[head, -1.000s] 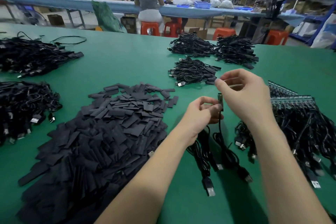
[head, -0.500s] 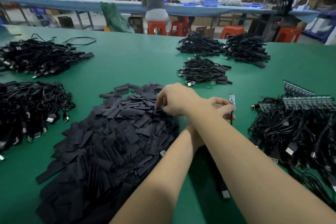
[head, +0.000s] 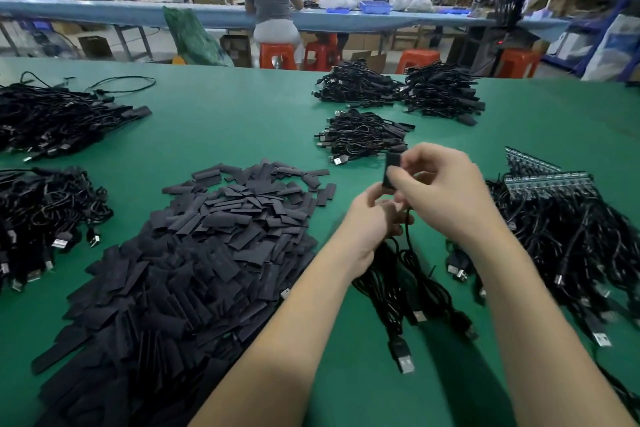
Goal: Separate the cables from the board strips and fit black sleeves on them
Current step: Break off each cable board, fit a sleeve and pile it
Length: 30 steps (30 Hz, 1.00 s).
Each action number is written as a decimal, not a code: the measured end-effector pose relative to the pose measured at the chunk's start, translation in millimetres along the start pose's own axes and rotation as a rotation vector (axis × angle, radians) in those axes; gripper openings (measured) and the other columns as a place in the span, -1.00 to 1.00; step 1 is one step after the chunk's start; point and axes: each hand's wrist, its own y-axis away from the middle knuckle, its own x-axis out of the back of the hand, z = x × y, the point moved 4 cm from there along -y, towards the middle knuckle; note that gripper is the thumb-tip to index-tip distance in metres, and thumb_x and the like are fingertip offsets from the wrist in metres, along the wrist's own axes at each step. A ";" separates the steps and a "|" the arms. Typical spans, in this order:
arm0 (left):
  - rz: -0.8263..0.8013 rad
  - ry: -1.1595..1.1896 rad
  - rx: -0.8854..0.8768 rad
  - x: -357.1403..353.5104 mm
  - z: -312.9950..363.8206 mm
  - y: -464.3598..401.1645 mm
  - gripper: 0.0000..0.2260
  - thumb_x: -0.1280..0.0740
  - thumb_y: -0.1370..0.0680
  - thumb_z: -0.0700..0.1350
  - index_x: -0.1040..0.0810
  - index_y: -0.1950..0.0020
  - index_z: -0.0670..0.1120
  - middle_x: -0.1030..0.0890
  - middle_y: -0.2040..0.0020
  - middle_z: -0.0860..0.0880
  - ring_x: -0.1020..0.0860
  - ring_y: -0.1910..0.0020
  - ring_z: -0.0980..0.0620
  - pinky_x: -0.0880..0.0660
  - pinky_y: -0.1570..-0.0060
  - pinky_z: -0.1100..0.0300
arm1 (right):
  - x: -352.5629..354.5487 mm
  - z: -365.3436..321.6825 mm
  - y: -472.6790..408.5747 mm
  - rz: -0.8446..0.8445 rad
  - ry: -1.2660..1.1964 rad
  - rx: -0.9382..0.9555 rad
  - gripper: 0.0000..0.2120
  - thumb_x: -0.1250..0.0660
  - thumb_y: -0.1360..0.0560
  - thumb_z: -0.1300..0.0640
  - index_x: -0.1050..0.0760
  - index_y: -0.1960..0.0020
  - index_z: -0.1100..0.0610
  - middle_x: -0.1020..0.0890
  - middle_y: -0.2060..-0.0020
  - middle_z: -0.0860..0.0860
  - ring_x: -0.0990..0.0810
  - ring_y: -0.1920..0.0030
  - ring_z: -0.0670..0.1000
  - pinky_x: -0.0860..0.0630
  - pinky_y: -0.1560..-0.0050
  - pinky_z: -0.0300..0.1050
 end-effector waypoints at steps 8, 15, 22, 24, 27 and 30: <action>-0.068 0.036 0.015 -3.7 3.1 5.9 -0.93 -0.33 -0.62 -0.20 -0.52 0.04 -0.06 -0.64 0.22 0.02 -0.55 0.35 0.12 -0.35 0.36 0.31 | 24.5 60.4 9.2 0.103 -0.532 -0.328 -0.89 -0.37 -0.38 0.19 -0.44 0.26 0.15 -0.75 0.19 0.11 -0.58 0.40 -0.04 -0.45 0.42 -0.25; -0.115 0.001 0.004 -4.2 4.6 6.6 -0.95 -0.33 -0.62 -0.18 -0.54 0.04 -0.06 -0.61 0.23 0.01 -0.51 0.33 0.10 -0.34 0.34 0.29 | 17.5 67.8 11.6 0.050 -0.779 -0.359 -0.82 -0.46 -0.51 0.24 -0.49 0.20 0.15 -0.72 0.21 0.09 -0.57 0.39 -0.05 -0.50 0.39 -0.28; -0.129 0.024 0.017 -3.3 3.0 7.0 -0.92 -0.34 -0.61 -0.17 -0.61 0.06 -0.06 -0.62 0.24 0.02 -0.51 0.32 0.11 -0.36 0.32 0.31 | 17.6 56.8 13.1 0.015 -0.928 -0.317 -0.67 -0.54 -0.33 0.15 -0.65 -0.08 0.20 -0.72 0.17 0.10 -0.70 0.24 -0.01 -0.61 0.16 -0.26; -0.135 0.033 0.024 -2.2 2.6 6.1 -0.93 -0.35 -0.60 -0.17 -0.62 0.05 -0.07 -0.62 0.25 0.01 -0.50 0.32 0.12 -0.35 0.28 0.28 | 19.6 57.0 13.6 0.038 -0.932 -0.293 -0.72 -0.54 -0.34 0.16 -0.68 -0.04 0.19 -0.73 0.12 0.13 -0.70 0.19 0.00 -0.61 0.13 -0.26; -0.166 0.044 0.045 -1.9 2.3 6.4 -0.95 -0.35 -0.59 -0.17 -0.60 0.04 -0.09 -0.61 0.26 0.02 -0.50 0.33 0.13 -0.37 0.26 0.29 | 24.5 57.9 13.3 0.096 -0.953 -0.256 -0.79 -0.55 -0.32 0.13 -0.73 0.06 0.15 -0.74 0.11 0.13 -0.71 0.14 -0.01 -0.61 0.09 -0.26; -0.209 0.084 0.054 -2.0 3.4 8.3 -0.90 -0.40 -0.49 -0.12 -0.60 0.03 -0.11 -0.60 0.28 0.02 -0.50 0.34 0.14 -0.42 0.28 0.35 | 24.6 57.9 14.0 0.106 -0.944 -0.236 -0.81 -0.55 -0.31 0.13 -0.73 0.09 0.15 -0.75 0.13 0.13 -0.70 0.16 -0.02 -0.61 0.08 -0.26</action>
